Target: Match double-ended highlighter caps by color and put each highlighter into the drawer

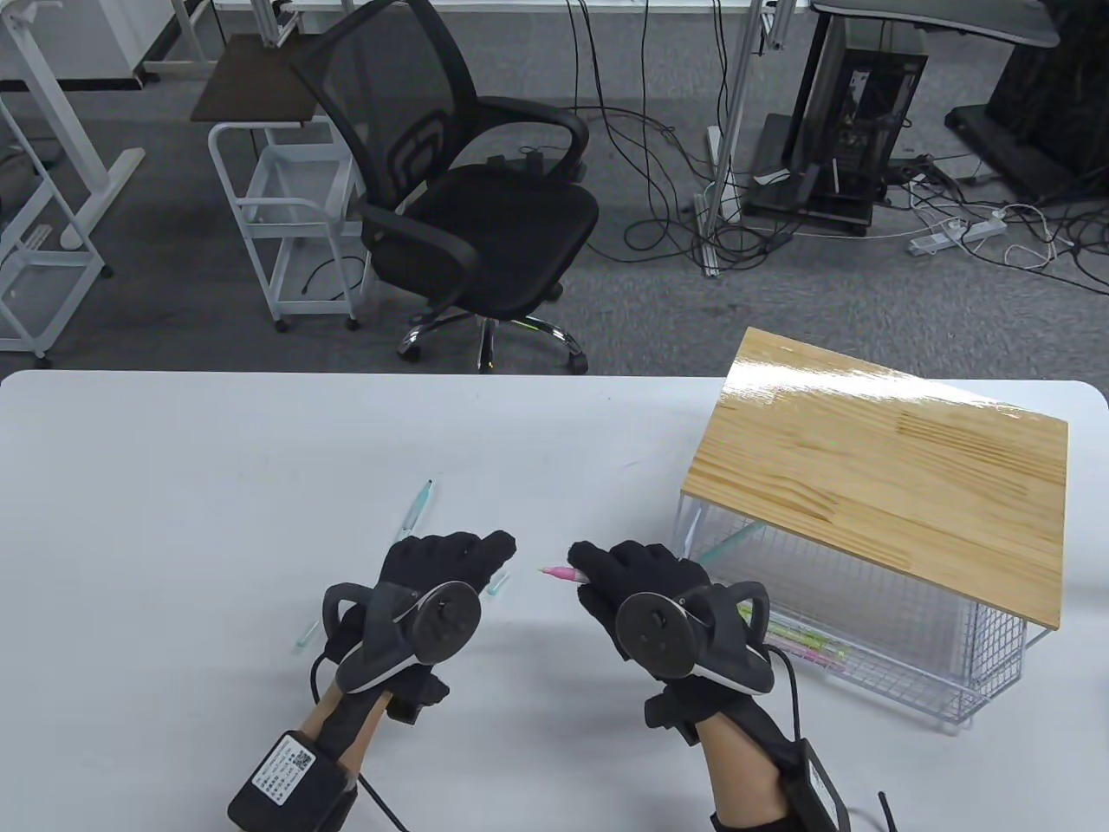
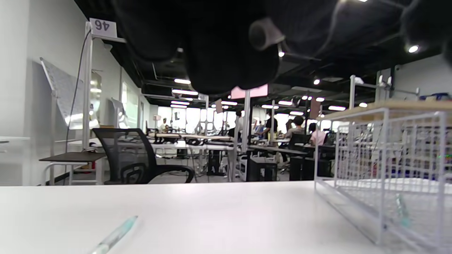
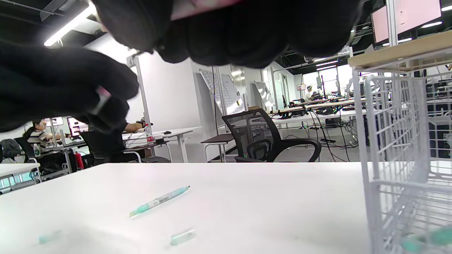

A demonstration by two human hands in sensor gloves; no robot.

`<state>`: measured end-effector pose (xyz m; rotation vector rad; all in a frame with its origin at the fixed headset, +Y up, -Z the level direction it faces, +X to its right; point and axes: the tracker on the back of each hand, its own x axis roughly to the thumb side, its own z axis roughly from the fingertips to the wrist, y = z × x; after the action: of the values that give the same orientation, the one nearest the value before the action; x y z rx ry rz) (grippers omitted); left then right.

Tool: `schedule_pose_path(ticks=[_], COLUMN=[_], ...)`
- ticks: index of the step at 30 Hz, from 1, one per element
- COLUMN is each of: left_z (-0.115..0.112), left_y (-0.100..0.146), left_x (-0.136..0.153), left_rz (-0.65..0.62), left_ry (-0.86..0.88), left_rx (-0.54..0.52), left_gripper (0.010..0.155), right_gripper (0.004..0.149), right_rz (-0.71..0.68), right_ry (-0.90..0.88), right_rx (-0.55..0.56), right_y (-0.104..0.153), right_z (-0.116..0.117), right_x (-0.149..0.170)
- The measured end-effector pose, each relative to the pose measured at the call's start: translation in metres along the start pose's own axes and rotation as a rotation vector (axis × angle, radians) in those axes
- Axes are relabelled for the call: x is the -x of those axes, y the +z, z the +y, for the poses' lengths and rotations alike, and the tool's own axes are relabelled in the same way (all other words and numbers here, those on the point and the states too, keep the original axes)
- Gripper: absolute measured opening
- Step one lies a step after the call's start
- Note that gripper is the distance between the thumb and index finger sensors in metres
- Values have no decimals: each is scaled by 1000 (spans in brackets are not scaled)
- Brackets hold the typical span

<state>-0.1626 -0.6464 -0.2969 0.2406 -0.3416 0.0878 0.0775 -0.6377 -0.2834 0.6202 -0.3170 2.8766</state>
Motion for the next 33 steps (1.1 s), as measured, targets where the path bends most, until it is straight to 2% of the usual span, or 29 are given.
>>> schedule_pose_path(ticks=[6,11,16,23,33], left_z=[9,2,-11,-20,-23], left_y=[4,3,0,-1,-1], left_x=[4,9,15,12,9], left_rz=[-57,-50,2,8,-8], left_ry=[123,311,446,645,653], left_rx=[-63,-68,-27,14,17], left_gripper=[46,48,49,48,48], right_gripper=[51,52,51,51,52], right_rz=[-2,-6,-21,-33,-25], right_ry=[28,45,47,65,72], right_rx=[-13,-21,-39,-97,-111], right_y=[-1,-1,-1,-4,-6], right_z=[4,6,8,14,20], right_x=[-4,-5,-8,-14,-16])
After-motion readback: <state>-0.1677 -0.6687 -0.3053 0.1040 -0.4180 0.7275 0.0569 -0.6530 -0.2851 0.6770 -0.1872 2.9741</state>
